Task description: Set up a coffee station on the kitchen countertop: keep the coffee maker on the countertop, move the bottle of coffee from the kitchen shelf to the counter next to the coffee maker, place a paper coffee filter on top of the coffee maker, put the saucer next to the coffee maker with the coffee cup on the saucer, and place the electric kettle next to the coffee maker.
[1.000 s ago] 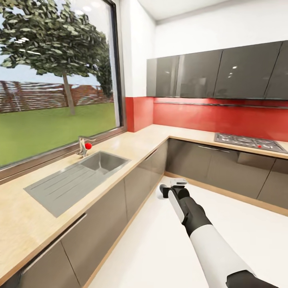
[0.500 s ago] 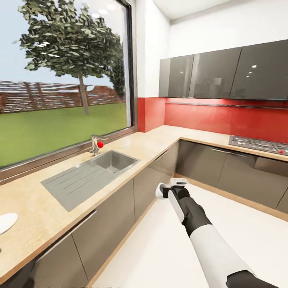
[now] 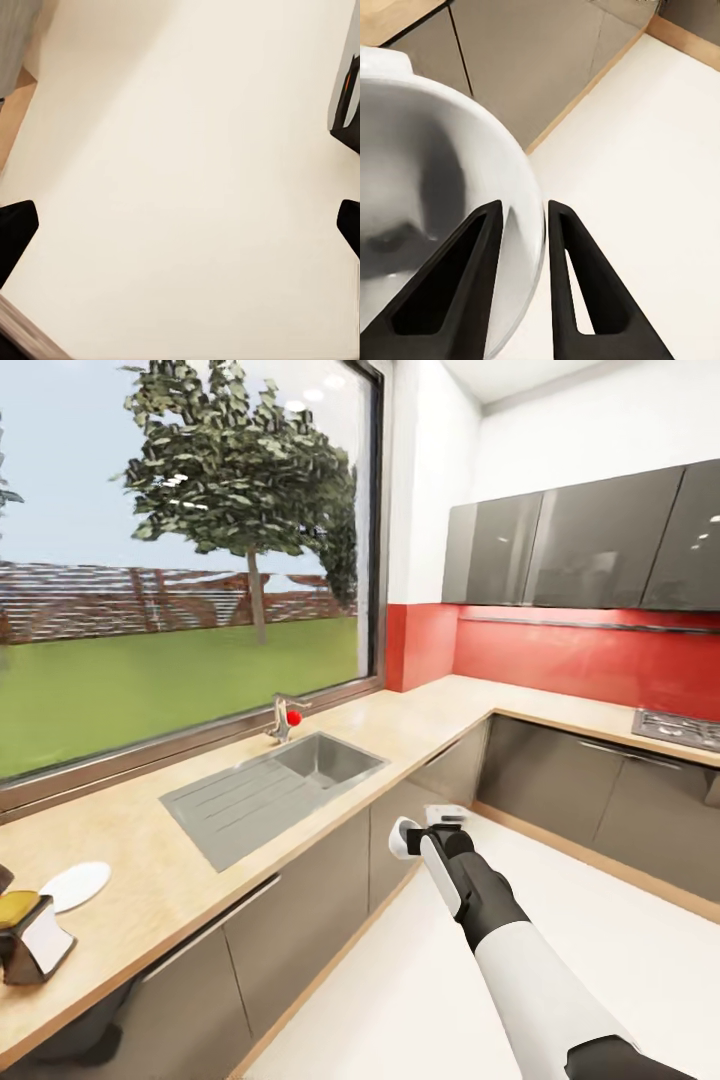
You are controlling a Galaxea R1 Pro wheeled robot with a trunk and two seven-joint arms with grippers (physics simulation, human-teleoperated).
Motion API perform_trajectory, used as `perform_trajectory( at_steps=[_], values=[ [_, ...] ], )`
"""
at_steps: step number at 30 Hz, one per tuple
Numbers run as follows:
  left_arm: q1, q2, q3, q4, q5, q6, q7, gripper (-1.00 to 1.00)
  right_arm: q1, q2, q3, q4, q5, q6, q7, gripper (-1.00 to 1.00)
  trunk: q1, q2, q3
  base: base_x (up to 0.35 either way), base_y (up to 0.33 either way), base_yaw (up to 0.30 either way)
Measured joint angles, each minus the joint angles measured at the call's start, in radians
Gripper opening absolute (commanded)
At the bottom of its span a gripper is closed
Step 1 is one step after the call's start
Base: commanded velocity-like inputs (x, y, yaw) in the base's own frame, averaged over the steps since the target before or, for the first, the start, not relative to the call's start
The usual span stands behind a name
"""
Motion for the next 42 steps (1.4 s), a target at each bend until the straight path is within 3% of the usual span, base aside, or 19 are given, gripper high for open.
perform_trajectory(
  at_steps=[19,42],
  values=[
    [0.000,-0.001,0.000,0.000,0.000,0.002,0.000,1.00,0.000,0.000,0.000,0.000,0.000,0.000,0.001,-1.00,0.000,0.000,0.015,0.009,-0.001,0.249],
    [0.000,-0.001,0.001,0.000,0.002,0.000,0.000,1.00,0.000,0.000,0.000,0.001,0.000,0.001,0.001,-1.00,0.000,0.000,0.036,0.209,-0.183,0.243]
  ],
)
